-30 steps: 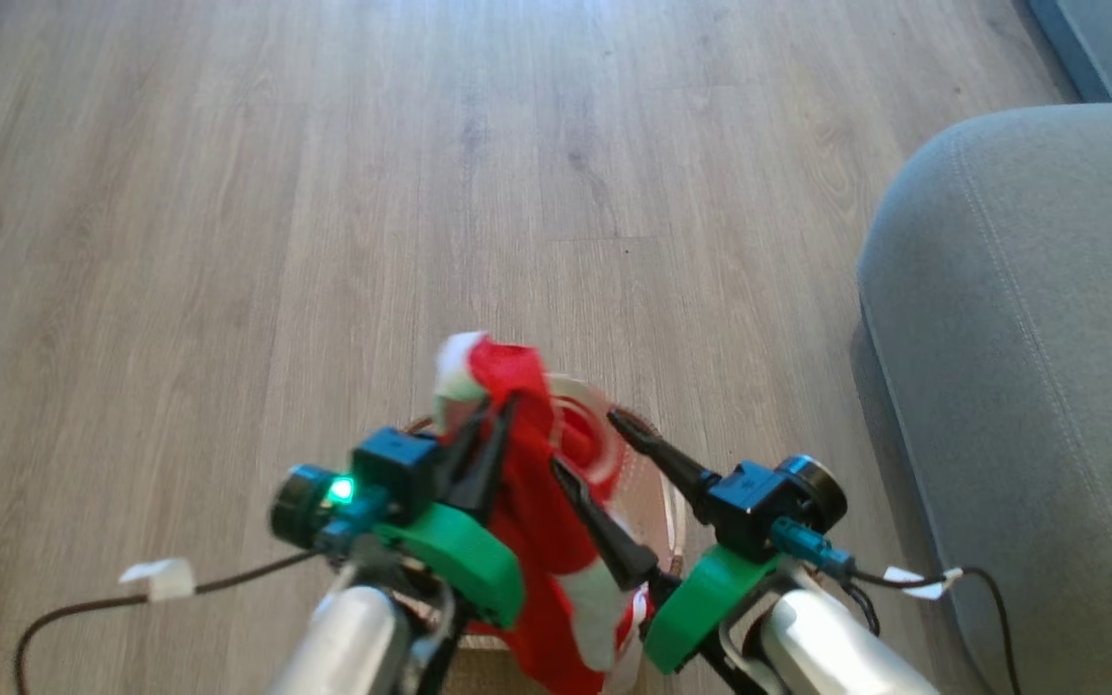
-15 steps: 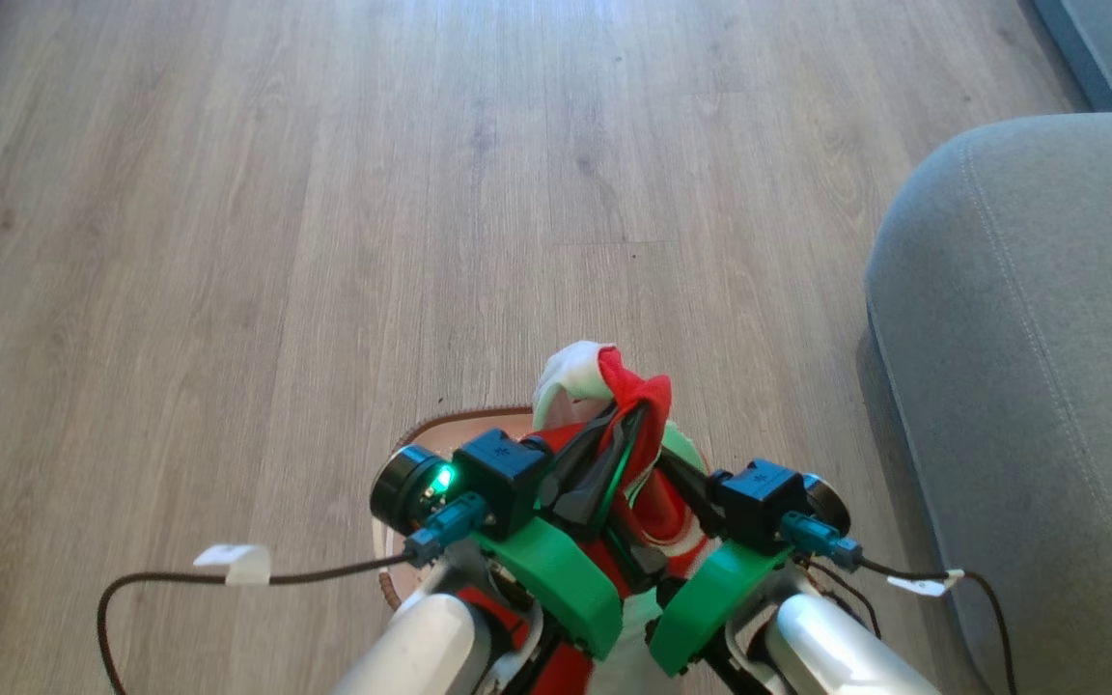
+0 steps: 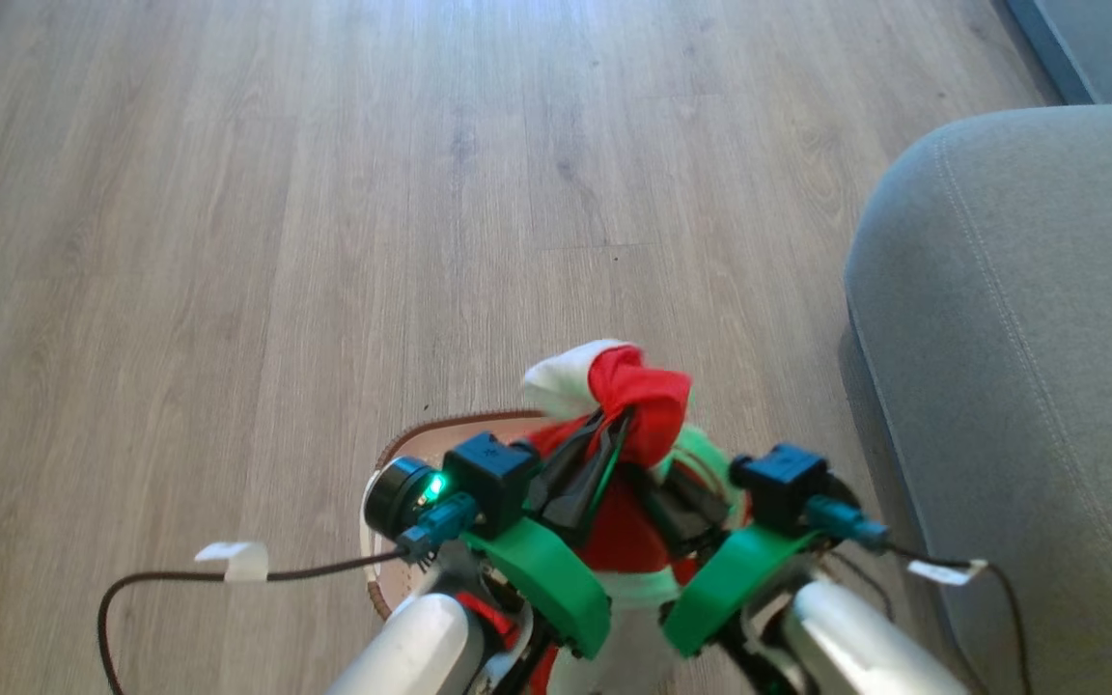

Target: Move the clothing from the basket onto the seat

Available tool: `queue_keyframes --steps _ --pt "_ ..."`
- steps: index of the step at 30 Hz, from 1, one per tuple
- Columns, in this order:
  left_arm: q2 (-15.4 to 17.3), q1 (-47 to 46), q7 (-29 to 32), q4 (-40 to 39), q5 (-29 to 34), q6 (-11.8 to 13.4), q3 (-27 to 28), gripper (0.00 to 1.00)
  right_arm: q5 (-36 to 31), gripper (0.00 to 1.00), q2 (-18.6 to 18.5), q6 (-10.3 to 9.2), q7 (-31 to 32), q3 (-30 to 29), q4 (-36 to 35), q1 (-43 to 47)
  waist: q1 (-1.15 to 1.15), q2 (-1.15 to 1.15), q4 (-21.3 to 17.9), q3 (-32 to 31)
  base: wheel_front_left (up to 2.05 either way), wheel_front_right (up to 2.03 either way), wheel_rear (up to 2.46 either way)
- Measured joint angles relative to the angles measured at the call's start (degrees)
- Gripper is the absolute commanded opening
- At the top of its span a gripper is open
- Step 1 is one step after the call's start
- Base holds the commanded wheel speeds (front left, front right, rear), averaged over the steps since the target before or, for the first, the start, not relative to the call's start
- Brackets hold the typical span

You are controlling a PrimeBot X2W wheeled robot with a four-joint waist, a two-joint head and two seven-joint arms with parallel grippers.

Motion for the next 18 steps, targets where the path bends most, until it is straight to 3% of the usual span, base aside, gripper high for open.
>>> queue_keyframes --steps 9,18 --pt "0.05 0.39 -4.69 8.75 -2.61 -1.1 -0.05 1.0 -1.01 0.0 -3.43 0.0 0.0 -9.37 -3.12 1.46 0.0 0.0 -2.9 0.15 0.0 0.0 0.0" --pt "-0.08 0.09 -7.93 13.05 -2.81 -2.4 -2.12 1.0 -2.64 0.0 -4.76 0.0 0.0 -13.79 -5.66 2.79 0.0 0.0 -9.63 1.33 0.0 0.0 0.0"
